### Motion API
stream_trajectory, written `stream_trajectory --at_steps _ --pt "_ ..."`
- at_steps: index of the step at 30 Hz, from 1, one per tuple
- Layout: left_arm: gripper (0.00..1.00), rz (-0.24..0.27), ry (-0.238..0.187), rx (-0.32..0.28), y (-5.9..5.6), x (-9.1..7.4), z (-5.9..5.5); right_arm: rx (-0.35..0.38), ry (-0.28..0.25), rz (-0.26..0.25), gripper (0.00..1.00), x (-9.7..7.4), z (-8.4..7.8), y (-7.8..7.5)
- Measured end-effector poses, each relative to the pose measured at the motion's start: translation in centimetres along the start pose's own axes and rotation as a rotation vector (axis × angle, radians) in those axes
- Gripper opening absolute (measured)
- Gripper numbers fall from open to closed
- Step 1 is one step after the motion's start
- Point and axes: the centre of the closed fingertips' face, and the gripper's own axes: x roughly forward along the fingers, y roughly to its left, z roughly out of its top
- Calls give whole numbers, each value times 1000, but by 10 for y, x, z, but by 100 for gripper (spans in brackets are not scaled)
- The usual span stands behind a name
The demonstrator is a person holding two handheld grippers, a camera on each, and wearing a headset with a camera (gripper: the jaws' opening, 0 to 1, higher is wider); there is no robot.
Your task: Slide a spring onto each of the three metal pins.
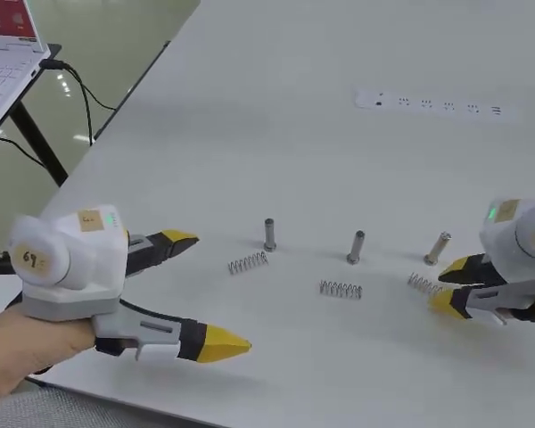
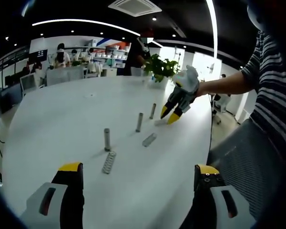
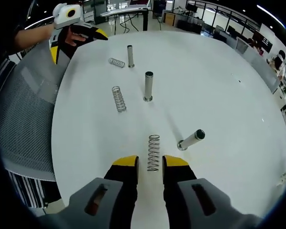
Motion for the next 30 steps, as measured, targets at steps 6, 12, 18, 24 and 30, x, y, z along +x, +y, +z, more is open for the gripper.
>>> stream_trajectory --at_steps 6,12,18,24,30 --pt "94 -2 -2 2 -1 0 1 -7 21 0 15 1 -6 -3" --pt "94 -14 -7 9 -4 3 6 -12 29 3 13 3 -9 -4" --pt "94 -24 -6 17 -6 4 8 -25 34 10 10 4 -9 -3" --pt "93 -28 -9 20 -7 5 10 -41 36 12 8 5 -10 -4" --pt "93 -52 -15 15 -18 10 11 -43 12 7 8 -2 -5 -2"
